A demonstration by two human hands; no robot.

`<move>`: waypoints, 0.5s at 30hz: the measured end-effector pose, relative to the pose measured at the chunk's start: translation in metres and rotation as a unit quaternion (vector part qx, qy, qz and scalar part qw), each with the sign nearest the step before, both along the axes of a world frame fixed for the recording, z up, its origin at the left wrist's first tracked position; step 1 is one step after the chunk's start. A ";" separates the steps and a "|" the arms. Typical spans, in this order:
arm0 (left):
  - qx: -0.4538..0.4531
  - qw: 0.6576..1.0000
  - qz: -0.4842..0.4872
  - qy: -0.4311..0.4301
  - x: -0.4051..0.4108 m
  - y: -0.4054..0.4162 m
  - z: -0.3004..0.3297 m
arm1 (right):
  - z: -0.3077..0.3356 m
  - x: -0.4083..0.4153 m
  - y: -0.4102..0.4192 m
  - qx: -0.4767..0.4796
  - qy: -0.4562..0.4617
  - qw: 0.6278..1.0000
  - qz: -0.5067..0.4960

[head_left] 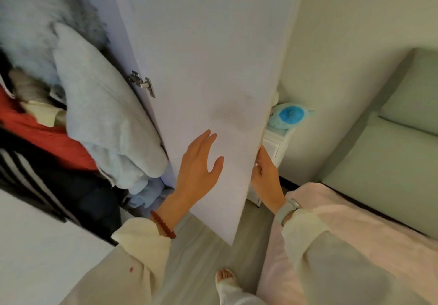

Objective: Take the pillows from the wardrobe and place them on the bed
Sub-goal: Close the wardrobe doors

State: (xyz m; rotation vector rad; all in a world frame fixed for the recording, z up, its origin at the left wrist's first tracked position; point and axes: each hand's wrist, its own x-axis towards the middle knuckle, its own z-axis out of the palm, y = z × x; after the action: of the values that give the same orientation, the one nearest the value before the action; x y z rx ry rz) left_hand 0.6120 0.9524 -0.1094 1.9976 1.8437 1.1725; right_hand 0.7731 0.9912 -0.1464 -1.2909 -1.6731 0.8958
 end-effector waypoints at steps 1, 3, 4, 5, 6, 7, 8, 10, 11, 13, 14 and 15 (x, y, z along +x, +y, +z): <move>0.010 1.000 0.002 -0.015 -0.002 -0.012 0.002 | -0.004 -0.004 -0.014 0.012 -0.005 1.000 0.012; 0.029 0.999 0.008 -0.036 -0.007 -0.039 0.003 | -0.007 -0.014 -0.043 0.038 -0.005 0.998 0.052; 0.036 0.998 0.015 -0.046 -0.011 -0.054 0.002 | -0.008 -0.020 -0.057 0.050 -0.004 0.995 0.084; 0.040 0.997 0.023 -0.058 -0.017 -0.068 0.001 | -0.009 -0.026 -0.068 0.064 -0.005 0.991 0.117; 0.045 0.996 0.033 -0.067 -0.023 -0.082 0.000 | -0.009 -0.034 -0.078 0.079 -0.007 0.985 0.152; 0.053 0.995 0.050 -0.074 -0.031 -0.095 0.000 | -0.007 -0.044 -0.087 0.091 -0.008 0.978 0.186; 0.064 0.992 0.075 -0.080 -0.038 -0.107 0.000 | -0.006 -0.056 -0.095 0.101 -0.006 0.971 0.218; 0.095 0.982 0.141 -0.088 -0.057 -0.129 0.002 | -0.003 -0.084 -0.106 0.137 -0.014 0.957 0.256; 0.113 0.974 0.177 -0.082 -0.068 -0.138 0.004 | -0.001 -0.100 -0.110 0.162 -0.029 0.949 0.268; 0.133 0.957 0.252 -0.061 -0.092 -0.151 0.009 | 0.003 -0.135 -0.113 0.189 -0.061 0.929 0.313; 0.132 0.945 0.294 -0.055 -0.105 -0.155 0.012 | 0.006 -0.154 -0.113 0.186 -0.080 0.917 0.343; 0.127 0.930 0.341 -0.051 -0.118 -0.158 0.014 | 0.009 -0.172 -0.114 0.184 -0.097 0.906 0.368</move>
State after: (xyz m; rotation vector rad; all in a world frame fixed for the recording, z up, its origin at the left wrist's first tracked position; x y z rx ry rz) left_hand 0.4935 0.7939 -0.0951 1.3649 2.5311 1.7195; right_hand 0.6011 0.8772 -0.1371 -0.4839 -2.4143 0.8116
